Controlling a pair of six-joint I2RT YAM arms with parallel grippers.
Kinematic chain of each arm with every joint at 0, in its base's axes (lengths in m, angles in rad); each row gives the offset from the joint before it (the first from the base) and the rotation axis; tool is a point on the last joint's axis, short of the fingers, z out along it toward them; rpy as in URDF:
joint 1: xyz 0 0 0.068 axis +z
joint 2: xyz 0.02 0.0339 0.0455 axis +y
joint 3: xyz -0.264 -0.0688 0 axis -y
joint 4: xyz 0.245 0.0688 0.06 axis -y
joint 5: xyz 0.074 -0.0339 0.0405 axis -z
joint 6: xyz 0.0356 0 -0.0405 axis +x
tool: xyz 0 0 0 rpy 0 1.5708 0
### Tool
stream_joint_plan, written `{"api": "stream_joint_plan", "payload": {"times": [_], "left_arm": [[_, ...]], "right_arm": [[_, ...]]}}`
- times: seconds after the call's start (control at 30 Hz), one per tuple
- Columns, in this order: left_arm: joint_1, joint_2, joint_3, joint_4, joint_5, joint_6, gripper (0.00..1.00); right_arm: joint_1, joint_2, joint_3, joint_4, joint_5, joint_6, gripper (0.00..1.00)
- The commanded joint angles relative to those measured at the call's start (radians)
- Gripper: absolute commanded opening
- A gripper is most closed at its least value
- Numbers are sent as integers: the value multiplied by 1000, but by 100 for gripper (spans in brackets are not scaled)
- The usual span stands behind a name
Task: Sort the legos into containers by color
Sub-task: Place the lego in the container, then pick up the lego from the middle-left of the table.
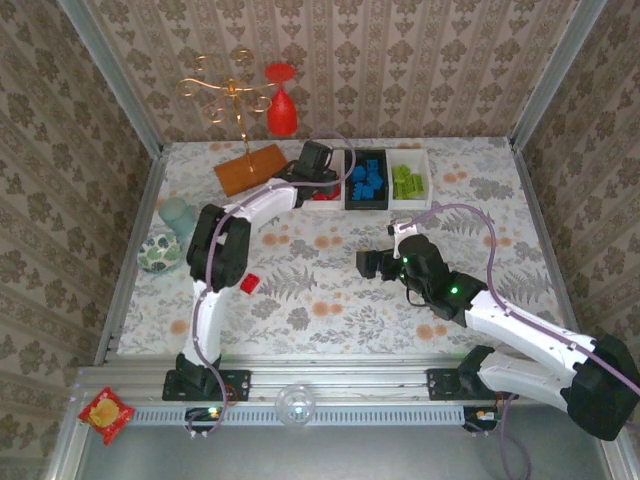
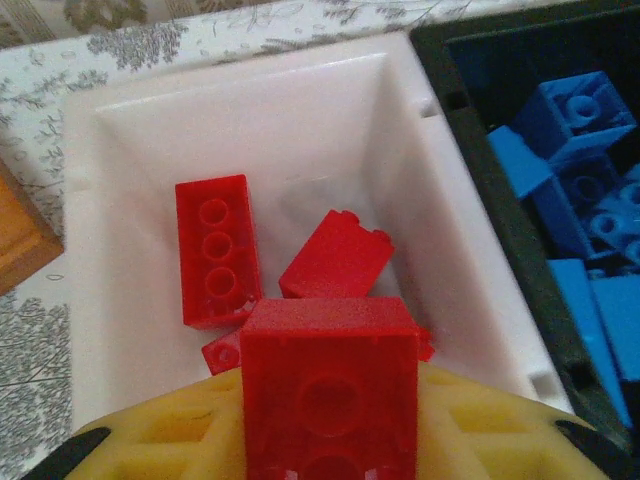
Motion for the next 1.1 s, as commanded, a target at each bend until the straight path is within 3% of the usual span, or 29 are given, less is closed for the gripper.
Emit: {"api": "stream_joint_plan", "payload": {"times": [0.0,0.17,0.27,0.5,0.73,0.9,1.07], "left_arm": [[15,27,98,-92,-37,55,43],[14,-32,89,-102,-41,72,55],[11,-147,-11,-86,-41,75,61],[38,-592,-600,24,-23,4,68],[86,-907,-994,-191,-53,-88,74],[116,-983,-1110,-244,34,-136,85],[182,-903,-1135,-185,111,-134,87]], "right_arm": [[-1,-20,-5,-21,31,8,100],[-1,-15,-11,-17,31,10,100],[-1,-9,-10,-15,28,9,100],[-1,-3,-15,-5,28,1,100],[-1,44,4,19,7,-12,100],[-1,75,4,44,2,-10,100],[-1,82,2,46,-6,-10,100]]}}
